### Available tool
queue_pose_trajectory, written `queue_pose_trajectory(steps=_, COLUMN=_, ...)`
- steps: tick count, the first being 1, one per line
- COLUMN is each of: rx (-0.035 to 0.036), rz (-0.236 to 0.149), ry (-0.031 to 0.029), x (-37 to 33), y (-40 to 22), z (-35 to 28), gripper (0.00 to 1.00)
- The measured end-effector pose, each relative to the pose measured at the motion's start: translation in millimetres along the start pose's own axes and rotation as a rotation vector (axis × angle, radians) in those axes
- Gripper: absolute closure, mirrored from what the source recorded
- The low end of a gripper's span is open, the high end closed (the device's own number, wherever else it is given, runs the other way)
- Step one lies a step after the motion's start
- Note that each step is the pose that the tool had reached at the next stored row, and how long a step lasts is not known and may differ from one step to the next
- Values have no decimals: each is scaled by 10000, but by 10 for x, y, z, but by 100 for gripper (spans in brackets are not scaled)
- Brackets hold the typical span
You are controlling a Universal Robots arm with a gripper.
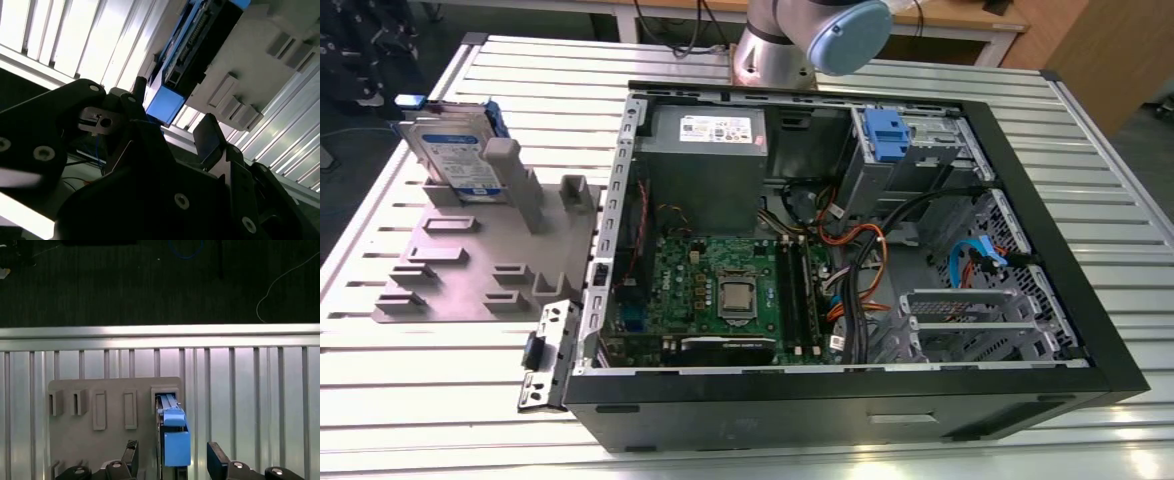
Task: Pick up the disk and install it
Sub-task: 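Pick up the disk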
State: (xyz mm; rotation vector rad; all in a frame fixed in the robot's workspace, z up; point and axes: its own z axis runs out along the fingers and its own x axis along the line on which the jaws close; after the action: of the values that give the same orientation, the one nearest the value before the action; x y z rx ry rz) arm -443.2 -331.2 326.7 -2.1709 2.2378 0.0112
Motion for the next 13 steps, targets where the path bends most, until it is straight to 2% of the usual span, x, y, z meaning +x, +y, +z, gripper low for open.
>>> queue_pose_trajectory(steps=6, rx=-18, rz=-162, ry=-60, x=2, y=23, z=92, gripper=35)
queue_pose_trajectory(steps=11, rx=-94, rz=-239, ry=-80, x=4, y=24, z=156, gripper=35)
queue_pose_trajectory(steps=13, rx=-98, rz=-248, ry=-100, x=5, y=25, z=189, gripper=35)
